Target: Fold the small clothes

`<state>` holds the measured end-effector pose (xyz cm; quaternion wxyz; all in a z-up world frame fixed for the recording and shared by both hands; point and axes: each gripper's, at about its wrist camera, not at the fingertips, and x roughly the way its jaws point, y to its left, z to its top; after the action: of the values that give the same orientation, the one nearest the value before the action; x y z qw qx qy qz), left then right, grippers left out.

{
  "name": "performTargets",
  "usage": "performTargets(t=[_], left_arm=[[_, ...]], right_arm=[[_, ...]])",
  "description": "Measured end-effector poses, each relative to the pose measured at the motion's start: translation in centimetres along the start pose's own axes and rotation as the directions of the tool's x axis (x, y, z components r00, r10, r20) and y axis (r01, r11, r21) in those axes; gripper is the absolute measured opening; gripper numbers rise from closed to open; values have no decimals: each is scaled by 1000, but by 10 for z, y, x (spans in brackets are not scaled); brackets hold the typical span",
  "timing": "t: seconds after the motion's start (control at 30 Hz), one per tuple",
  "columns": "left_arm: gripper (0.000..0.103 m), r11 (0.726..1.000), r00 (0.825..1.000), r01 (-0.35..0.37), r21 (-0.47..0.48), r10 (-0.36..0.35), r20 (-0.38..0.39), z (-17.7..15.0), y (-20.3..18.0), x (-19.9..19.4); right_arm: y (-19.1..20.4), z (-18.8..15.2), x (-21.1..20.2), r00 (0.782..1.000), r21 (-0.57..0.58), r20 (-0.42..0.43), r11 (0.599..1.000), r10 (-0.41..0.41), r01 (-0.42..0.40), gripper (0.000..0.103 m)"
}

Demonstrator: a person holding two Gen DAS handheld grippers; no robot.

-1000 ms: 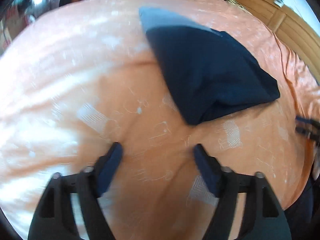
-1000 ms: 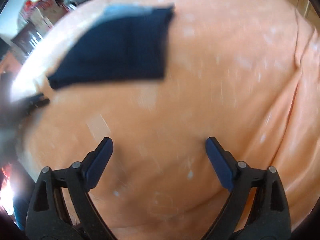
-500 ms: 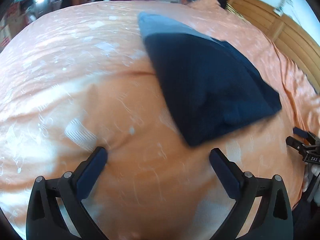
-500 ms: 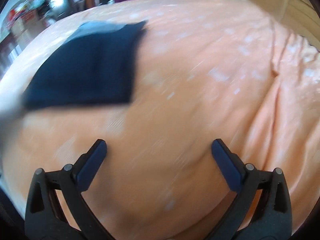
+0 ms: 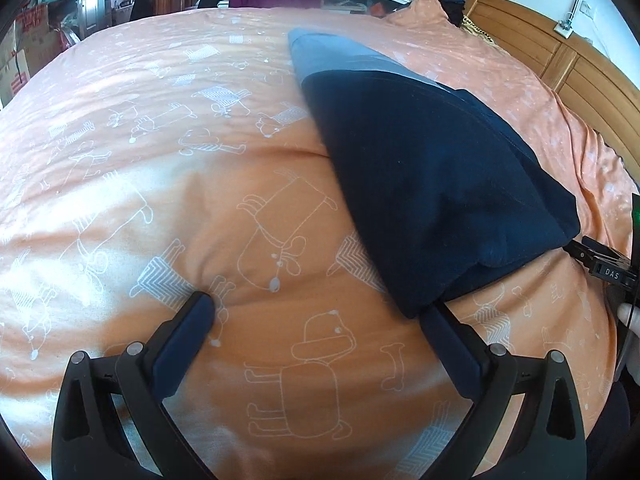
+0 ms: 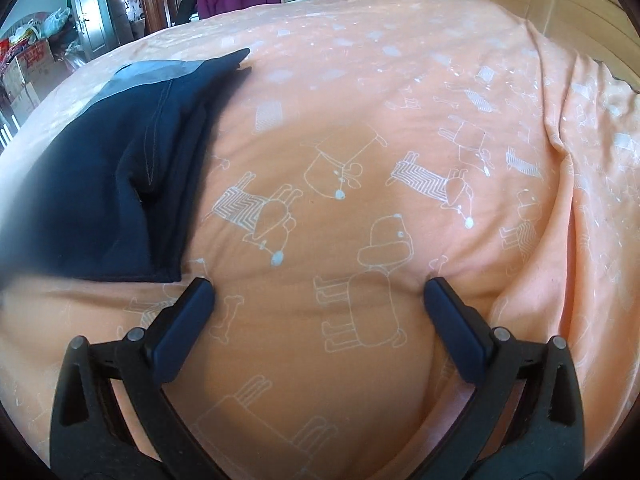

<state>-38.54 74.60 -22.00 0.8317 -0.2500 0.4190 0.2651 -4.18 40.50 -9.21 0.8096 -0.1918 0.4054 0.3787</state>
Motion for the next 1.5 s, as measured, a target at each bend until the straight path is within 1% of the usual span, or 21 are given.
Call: performTargets(t=[0.23,0.3,0.4,1.5], left_arm=[[103,1000,1000,9,-5,-9,3,1,2,-1],[103,1000,1000,11,-7,-11,5,0,2,-1],[103,1000,1000,10,-6,-10,6,1,2,-1],[103,1000,1000,27,-15,-26,16,1,3,0]], right_arm=[[-1,0,-1,1000,3,3,1000,-1,1,103],[1,1,0,1000,-8,3,1000,-15,15,103],[-1,1,0,1000,3,4,1000,0,0,103],[0,0,0,1000,3,4,1000,-4,4,103]])
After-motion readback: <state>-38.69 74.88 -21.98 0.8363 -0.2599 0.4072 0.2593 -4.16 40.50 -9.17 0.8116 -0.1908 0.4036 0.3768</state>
